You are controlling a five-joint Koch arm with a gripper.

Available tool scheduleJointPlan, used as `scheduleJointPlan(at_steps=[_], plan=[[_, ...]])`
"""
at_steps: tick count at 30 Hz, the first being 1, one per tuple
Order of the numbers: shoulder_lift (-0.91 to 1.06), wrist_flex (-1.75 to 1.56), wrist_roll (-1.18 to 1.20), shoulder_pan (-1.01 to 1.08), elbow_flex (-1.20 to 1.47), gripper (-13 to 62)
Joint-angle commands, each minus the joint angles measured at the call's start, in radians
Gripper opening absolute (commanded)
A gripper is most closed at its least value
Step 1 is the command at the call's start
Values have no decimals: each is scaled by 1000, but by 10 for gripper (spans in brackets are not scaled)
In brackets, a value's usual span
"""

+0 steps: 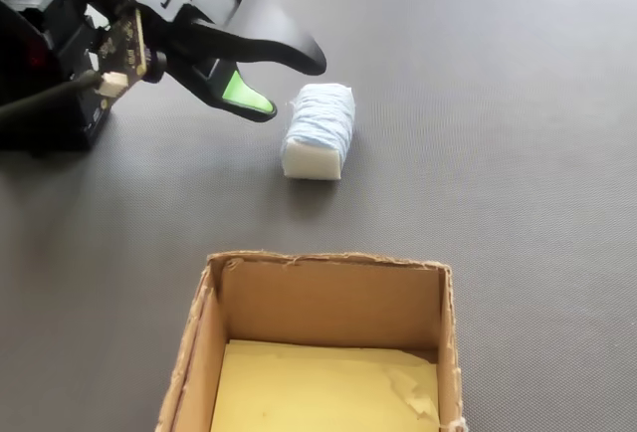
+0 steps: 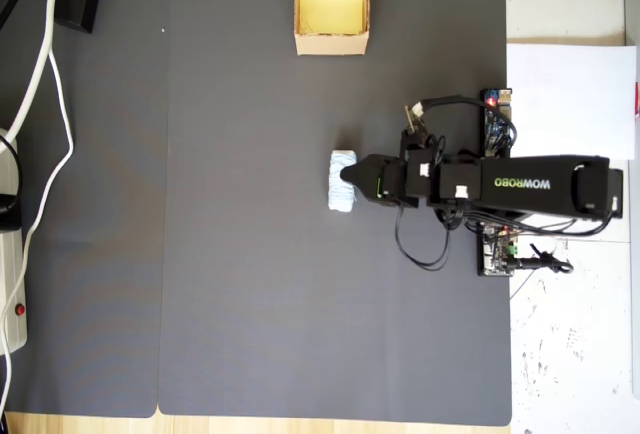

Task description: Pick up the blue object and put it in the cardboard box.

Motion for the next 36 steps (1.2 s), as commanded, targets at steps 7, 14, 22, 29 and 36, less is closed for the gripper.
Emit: scheduleJointPlan(at_steps=[7, 14, 22, 29, 36], plan=[[-189, 209, 11, 3, -270, 330], [-347, 325, 40, -2, -385, 330], [-515, 301, 52, 0, -465, 330], [-598, 252, 67, -2, -477, 330], [-681, 170, 89, -3, -480, 263]])
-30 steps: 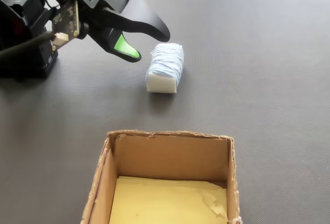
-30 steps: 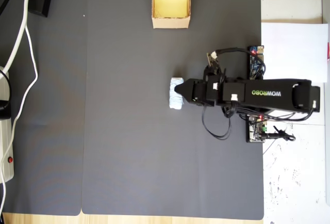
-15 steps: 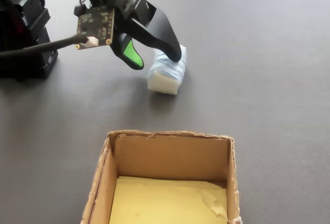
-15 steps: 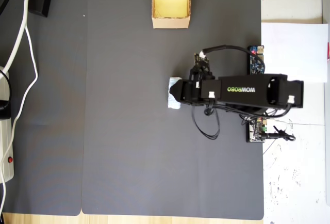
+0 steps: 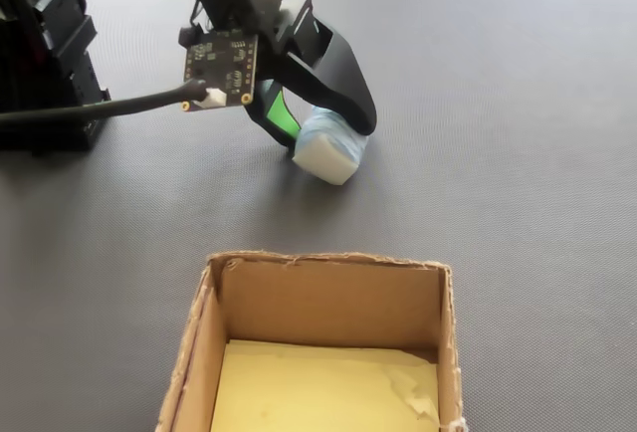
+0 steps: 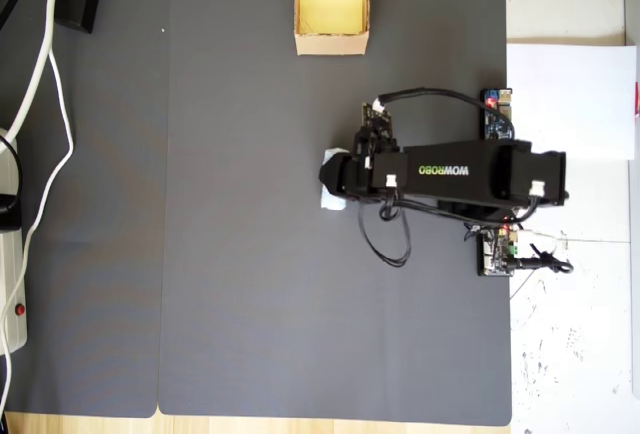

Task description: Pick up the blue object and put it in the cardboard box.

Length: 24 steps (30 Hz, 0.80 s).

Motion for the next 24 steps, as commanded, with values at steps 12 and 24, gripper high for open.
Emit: scheduleJointPlan(at_steps=[12, 24], plan=[[-44, -462, 71, -12, 129, 52], [124, -963, 72, 12, 402, 51]])
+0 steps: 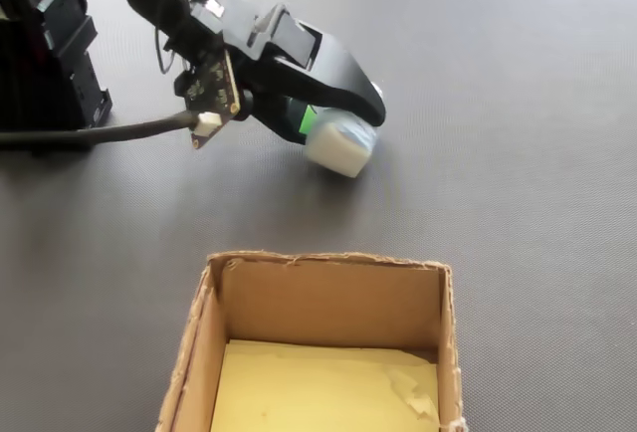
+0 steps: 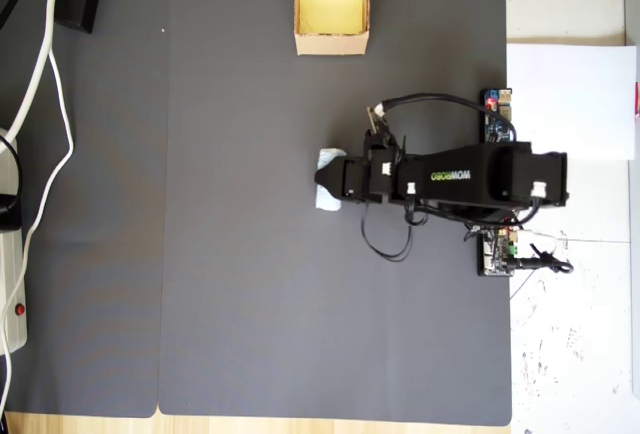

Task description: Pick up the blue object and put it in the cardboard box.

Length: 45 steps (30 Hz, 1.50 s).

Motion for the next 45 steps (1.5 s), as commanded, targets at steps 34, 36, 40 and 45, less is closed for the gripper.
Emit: scheduleJointPlan(at_steps=[34, 36, 40, 45], plan=[[647, 11, -37, 321, 120, 52], [647, 31, -55, 345, 91, 52], [638, 77, -74, 420, 21, 52], [595, 104, -84, 457, -48, 52]])
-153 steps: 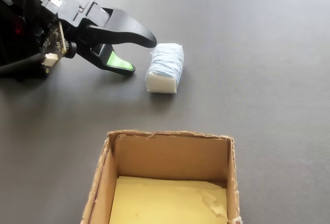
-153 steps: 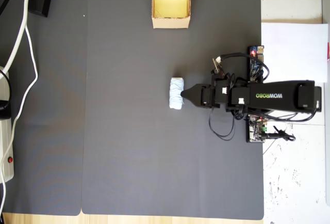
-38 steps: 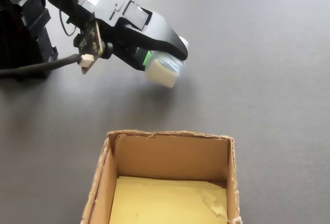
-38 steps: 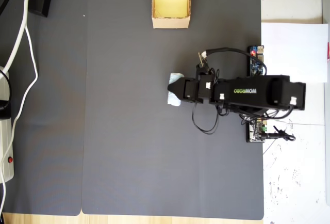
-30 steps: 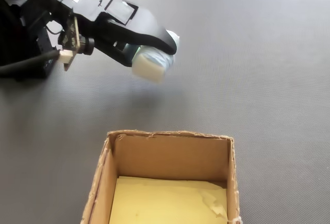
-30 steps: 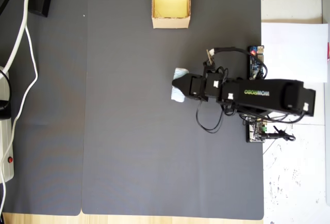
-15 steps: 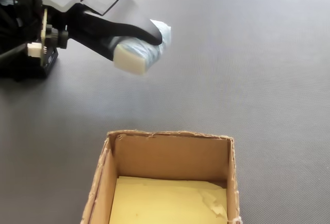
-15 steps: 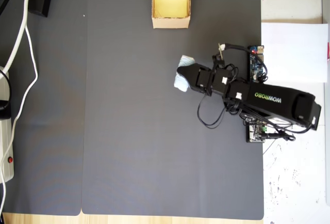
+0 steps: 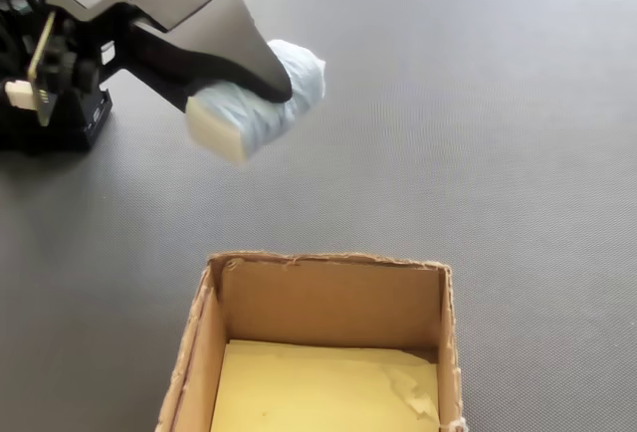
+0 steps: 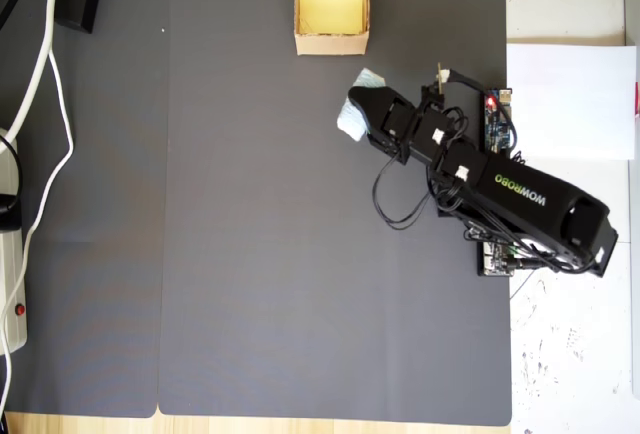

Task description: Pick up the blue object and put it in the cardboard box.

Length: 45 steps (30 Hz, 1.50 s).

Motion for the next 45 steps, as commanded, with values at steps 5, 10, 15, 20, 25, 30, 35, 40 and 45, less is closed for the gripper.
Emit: scheduleJointPlan(at_steps=[5, 10, 15, 20, 25, 30, 35, 40, 45], plan=[[-58, 20, -63, 31, -212, 52], [-242, 26, -77, 112, -380, 52], [-399, 35, -81, 181, -525, 52], [-540, 52, -83, 245, -663, 53], [-641, 52, -80, 293, -746, 67], [-701, 170, -66, 322, -850, 252], [-713, 227, -63, 325, -873, 324], [-680, 230, -64, 321, -862, 325], [-617, 232, -63, 279, -816, 325]])
